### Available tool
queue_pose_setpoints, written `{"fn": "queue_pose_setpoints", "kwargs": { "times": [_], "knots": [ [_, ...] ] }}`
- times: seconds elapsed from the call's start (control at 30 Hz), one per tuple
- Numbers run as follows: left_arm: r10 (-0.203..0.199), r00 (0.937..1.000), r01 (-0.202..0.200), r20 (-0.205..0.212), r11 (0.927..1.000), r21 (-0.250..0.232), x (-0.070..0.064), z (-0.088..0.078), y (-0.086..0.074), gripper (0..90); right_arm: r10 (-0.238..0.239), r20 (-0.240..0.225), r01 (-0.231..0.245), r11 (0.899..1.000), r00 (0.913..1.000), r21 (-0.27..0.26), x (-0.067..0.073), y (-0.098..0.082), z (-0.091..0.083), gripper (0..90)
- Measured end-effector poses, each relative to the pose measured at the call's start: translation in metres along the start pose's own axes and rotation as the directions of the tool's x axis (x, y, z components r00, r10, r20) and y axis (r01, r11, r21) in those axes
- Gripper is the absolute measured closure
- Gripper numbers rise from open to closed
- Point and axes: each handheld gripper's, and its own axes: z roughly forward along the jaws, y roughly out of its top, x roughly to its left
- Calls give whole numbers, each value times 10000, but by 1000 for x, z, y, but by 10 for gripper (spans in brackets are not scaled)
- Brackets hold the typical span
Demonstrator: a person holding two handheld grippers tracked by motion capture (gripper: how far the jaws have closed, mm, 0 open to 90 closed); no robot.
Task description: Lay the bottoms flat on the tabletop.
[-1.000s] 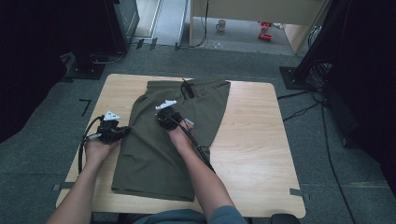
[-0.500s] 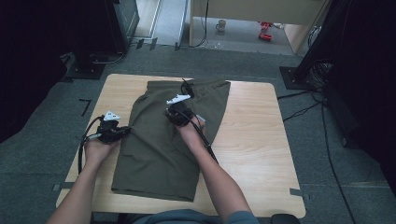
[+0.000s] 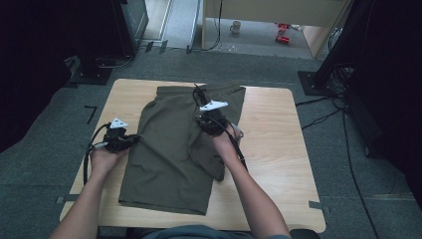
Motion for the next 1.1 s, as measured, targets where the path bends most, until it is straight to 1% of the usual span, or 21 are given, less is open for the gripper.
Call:
{"fn": "queue_pose_setpoints", "kwargs": {
  "times": [0.03, 0.1, 0.13, 0.2, 0.23, 0.3, 0.4, 0.5, 0.57, 0.73, 0.87, 0.9, 1.1],
  "knots": [
    [-57, 10000, 57, 28, 10000, 0, 0, 0, 0, 823, 49, 73, -49, 10000, 10000, -9, -5, -3, -5, 855],
    [-45, 10000, 45, 6, 10000, -11, 0, 0, 0, 823, 178, 146, -177, 9998, 9997, -40, -12, -9, -13, 854],
    [-33, 10000, 33, -8, 10000, -9, 0, 0, 0, 823, 214, 162, -213, 9998, 9996, -13, -14, -11, -15, 854],
    [-46, 10000, 46, -2, 10000, -28, 0, 0, 0, 822, 79, 302, -78, 10000, 9995, -51, -18, -18, -23, 854],
    [-37, 10000, 37, -2, 10000, -32, 0, 1, 0, 822, 93, 319, -90, 9999, 9994, -80, -20, -21, -27, 853],
    [-10, 10000, 10, -11, 10000, -29, 0, 1, 0, 821, 144, 389, -141, 9999, 9991, -71, -24, -27, -33, 853],
    [23, 10000, -23, -28, 10000, -57, -1, 1, 0, 818, 380, 400, -373, 9991, 9985, -180, -32, -35, -42, 853],
    [42, 10000, -42, -25, 10000, -78, -1, 2, 0, 814, 388, 586, -377, 9991, 9975, -199, -40, -43, -52, 853],
    [63, 10000, -63, -19, 9999, -95, -1, 2, 1, 814, 499, 602, -484, 9985, 9969, -260, -44, -47, -56, 853],
    [69, 10000, -69, -3, 9998, -184, -1, 4, 1, 813, 524, 686, -514, 9985, 9963, -172, -50, -58, -65, 853],
    [104, 9999, -104, -25, 9999, -135, -1, 5, 3, 812, 732, 831, -721, 9973, 9939, -169, -58, -67, -71, 853],
    [104, 9999, -104, -28, 9999, -133, -1, 5, 3, 812, 850, 856, -840, 9963, 9927, -156, -60, -71, -74, 853],
    [51, 10000, -51, 5, 9999, -127, -1, 5, 4, 809, 931, 1113, -931, 9956, 9894, -52, -69, -91, -85, 852]
  ]
}}
